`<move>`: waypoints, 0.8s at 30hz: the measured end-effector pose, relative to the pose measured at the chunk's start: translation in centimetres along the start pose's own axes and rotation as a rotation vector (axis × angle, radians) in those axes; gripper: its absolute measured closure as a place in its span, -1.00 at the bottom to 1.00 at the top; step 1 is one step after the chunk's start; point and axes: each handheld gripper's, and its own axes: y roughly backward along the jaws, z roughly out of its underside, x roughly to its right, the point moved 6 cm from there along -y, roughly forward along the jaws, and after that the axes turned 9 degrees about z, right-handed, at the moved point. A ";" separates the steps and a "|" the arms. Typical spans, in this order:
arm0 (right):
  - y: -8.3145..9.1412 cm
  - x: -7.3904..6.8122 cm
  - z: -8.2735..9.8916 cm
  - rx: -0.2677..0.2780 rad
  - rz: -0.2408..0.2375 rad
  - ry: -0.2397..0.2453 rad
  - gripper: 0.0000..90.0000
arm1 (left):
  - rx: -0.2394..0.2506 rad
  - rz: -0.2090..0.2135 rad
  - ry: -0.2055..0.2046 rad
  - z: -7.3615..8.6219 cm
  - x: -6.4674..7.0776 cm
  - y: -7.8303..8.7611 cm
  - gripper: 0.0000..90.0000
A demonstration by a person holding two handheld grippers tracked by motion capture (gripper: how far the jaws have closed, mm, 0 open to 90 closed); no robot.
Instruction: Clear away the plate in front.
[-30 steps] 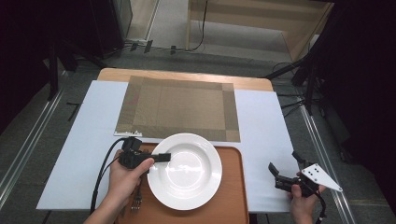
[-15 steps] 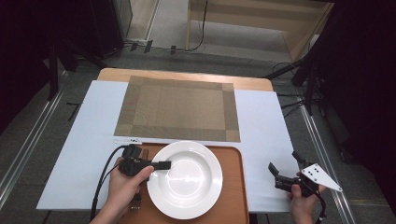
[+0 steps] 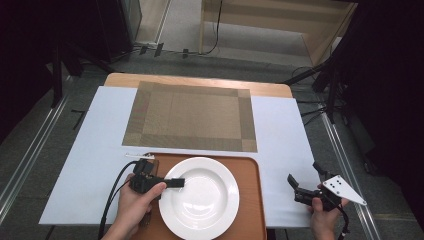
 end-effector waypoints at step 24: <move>0.0 -0.1 0.0 -0.004 0.001 0.008 -1.00 | -0.061 -0.257 -0.077 -0.1 -1.5 -0.8 0.61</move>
